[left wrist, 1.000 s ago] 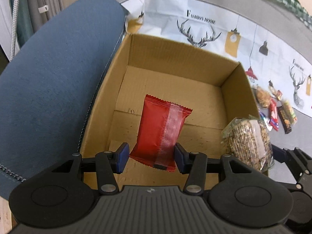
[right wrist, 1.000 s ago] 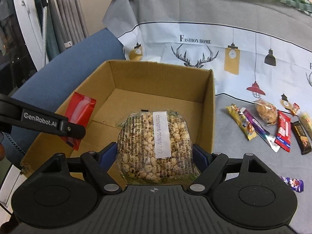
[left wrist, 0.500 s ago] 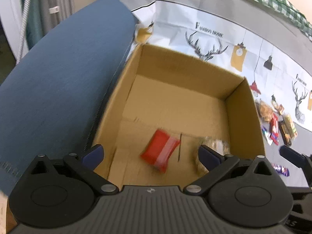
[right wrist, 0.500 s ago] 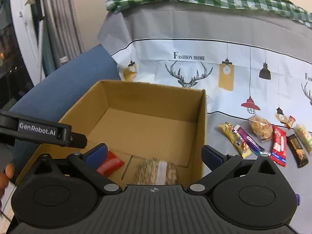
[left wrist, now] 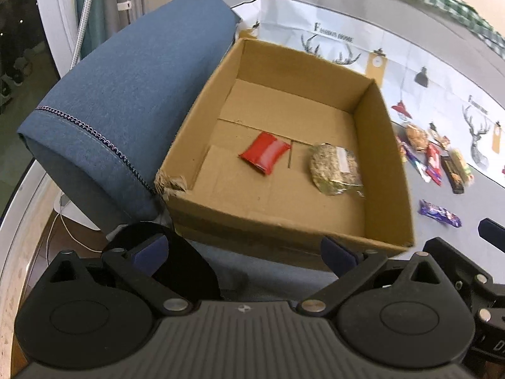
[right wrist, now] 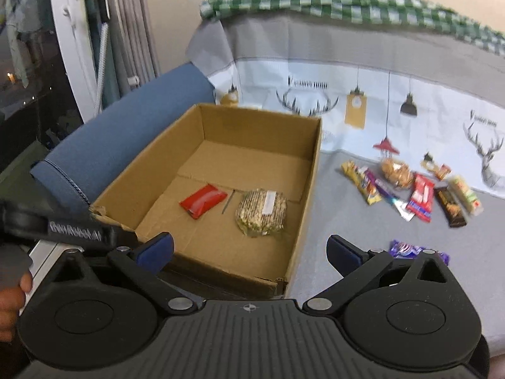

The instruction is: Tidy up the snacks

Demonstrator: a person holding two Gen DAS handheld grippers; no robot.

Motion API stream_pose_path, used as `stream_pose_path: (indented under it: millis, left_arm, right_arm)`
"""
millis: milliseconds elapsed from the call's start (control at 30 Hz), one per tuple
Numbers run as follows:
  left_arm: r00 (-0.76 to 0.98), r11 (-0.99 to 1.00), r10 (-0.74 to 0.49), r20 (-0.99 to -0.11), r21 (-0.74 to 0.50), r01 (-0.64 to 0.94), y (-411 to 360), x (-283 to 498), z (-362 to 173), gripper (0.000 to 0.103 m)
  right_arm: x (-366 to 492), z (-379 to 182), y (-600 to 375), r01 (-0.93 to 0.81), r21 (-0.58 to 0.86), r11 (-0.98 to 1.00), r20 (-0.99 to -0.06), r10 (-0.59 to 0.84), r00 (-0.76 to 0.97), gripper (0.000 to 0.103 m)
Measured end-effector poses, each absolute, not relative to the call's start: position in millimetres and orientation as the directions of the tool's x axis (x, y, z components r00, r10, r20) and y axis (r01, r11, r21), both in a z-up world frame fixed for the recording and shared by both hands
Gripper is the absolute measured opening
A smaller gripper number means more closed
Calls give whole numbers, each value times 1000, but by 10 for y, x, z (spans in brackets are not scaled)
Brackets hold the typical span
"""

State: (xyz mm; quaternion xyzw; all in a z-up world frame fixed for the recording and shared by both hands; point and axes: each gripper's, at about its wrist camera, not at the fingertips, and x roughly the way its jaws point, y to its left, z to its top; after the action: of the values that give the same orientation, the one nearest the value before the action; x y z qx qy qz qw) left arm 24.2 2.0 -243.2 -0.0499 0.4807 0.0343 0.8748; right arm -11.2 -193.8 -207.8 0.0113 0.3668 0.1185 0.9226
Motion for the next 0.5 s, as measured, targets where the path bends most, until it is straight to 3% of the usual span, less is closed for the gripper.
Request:
stream_pose_path:
  millis: [500]
  left_arm:
    - [636,998,37,-771,-7,-66,-292,-273,-2057,103]
  right_arm:
    - [-733,-1733,-2105,-246,93,965,-555,255,792,102]
